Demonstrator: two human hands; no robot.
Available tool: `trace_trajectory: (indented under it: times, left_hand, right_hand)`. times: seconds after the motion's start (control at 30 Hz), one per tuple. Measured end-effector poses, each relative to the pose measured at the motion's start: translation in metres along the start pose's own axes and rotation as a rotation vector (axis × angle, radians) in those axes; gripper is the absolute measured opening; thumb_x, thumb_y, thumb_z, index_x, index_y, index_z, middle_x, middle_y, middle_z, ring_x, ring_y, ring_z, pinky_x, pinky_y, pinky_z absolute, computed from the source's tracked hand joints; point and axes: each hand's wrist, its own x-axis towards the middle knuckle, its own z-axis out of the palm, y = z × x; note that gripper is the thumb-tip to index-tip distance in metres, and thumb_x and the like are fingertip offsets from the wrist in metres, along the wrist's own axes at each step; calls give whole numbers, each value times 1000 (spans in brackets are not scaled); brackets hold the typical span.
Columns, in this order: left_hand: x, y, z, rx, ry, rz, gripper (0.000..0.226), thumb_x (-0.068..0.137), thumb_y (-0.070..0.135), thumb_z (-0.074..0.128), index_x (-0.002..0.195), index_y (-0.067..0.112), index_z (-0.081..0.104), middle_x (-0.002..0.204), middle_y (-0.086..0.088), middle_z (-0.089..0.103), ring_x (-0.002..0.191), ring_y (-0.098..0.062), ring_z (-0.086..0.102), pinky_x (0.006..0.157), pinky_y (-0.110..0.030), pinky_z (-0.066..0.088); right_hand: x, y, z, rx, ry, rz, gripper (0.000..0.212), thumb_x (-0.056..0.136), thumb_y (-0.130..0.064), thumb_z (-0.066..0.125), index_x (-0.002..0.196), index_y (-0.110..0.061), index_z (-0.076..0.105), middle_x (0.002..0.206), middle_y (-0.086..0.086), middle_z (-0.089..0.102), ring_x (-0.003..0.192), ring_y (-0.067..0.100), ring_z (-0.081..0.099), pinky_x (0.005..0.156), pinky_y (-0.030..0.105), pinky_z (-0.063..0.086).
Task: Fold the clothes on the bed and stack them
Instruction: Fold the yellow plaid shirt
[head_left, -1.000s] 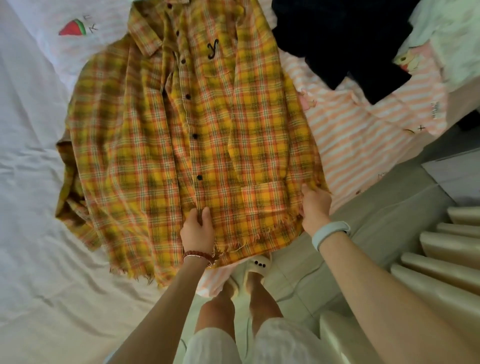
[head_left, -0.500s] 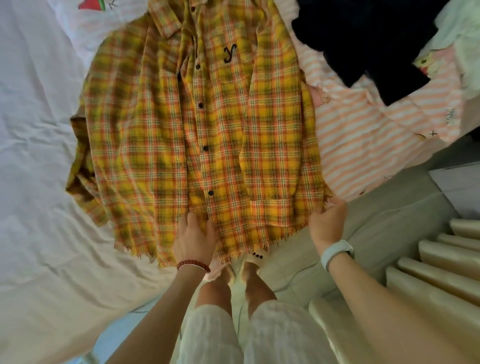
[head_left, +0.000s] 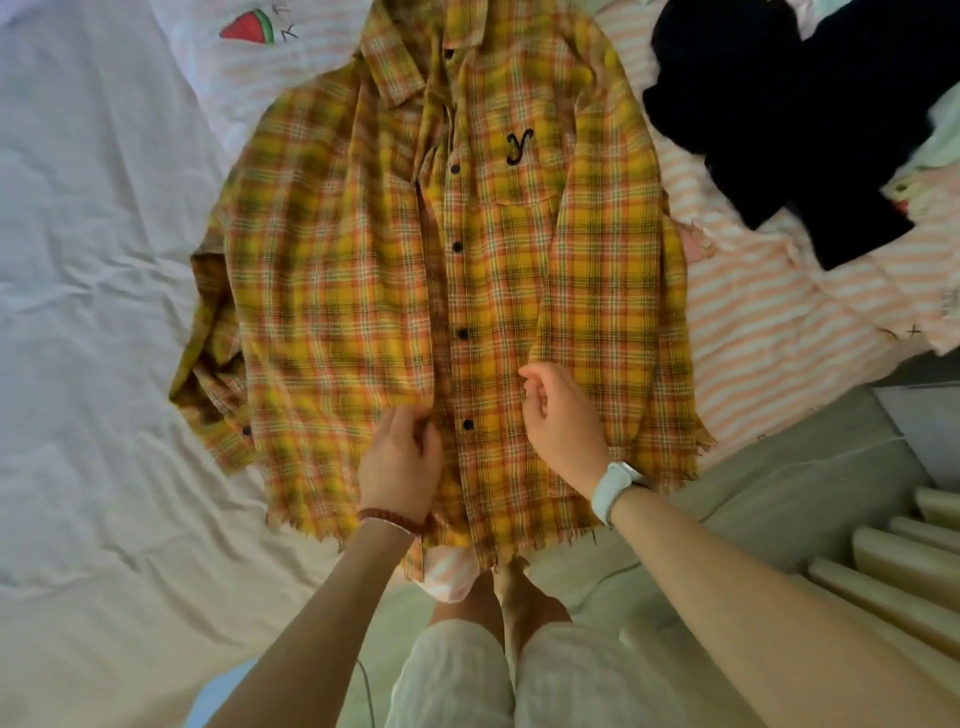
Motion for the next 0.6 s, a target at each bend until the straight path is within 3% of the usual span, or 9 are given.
trace_trajectory:
  times: [0.1, 0.13, 0.17, 0.3, 0.4, 0.47, 0.53, 0.6]
  left_hand:
    - [-5, -5, -1, 121, -416, 44, 36, 92, 24, 51, 128, 20, 51, 116, 2, 59, 91, -17, 61, 71, -29, 51]
    - [-4, -9, -2, 144, -475, 78, 37, 93, 28, 50, 129, 23, 50, 118, 5, 58, 91, -14, 61, 72, -26, 51]
    - [0, -11, -6, 135, -440, 114, 34, 93, 30, 49, 126, 25, 53, 114, 7, 58, 87, -11, 60, 69, -24, 50]
    - [45, -12, -34, -42, -47, 166, 15, 88, 18, 59, 100, 13, 66, 91, 1, 62, 74, -16, 60, 50, -22, 43]
    - [109, -17, -51, -74, 60, 114, 15, 89, 12, 56, 100, 6, 65, 96, -7, 61, 87, -25, 57, 63, -32, 48]
    - [153, -19, -58, -44, 78, 95, 19, 91, 14, 52, 104, 7, 64, 100, -8, 60, 94, -25, 53, 70, -29, 43]
    - [195, -16, -64, -15, 79, 124, 22, 93, 18, 50, 108, 10, 62, 104, -8, 60, 98, -25, 50, 75, -26, 38]
    - [234, -8, -68, 16, 53, 169, 24, 93, 21, 49, 111, 11, 61, 107, -9, 58, 102, -27, 48, 80, -32, 40]
  right_hand:
    - [25, -17, 7, 72, -123, 87, 29, 98, -18, 38, 123, -13, 51, 103, 5, 64, 72, 25, 61, 64, 46, 53]
    - [34, -22, 9, 71, -149, 101, 29, 99, -20, 37, 123, -14, 51, 100, 5, 65, 69, 24, 61, 62, 46, 53]
    - [45, -28, 13, 71, -163, 107, 29, 99, -21, 36, 123, -15, 51, 98, 6, 66, 66, 23, 61, 61, 45, 53]
    - [94, -59, 29, 124, -125, 121, 30, 99, -19, 37, 123, -10, 53, 96, 11, 68, 70, 24, 62, 65, 42, 54]
    - [142, -82, 39, 116, -37, 149, 32, 99, -19, 38, 126, -9, 52, 98, 13, 68, 70, 28, 63, 64, 45, 53]
    - [172, -92, 42, 114, -1, 189, 35, 99, -21, 38, 130, -8, 49, 104, 14, 67, 69, 26, 62, 65, 44, 54]
    - [200, -99, 42, 142, -9, 240, 39, 99, -21, 38, 134, -6, 45, 110, 15, 64, 82, 27, 63, 75, 43, 54]
    - [225, -103, 38, 177, -4, 254, 38, 99, -21, 38, 132, -4, 47, 108, 16, 65, 86, 28, 64, 76, 42, 53]
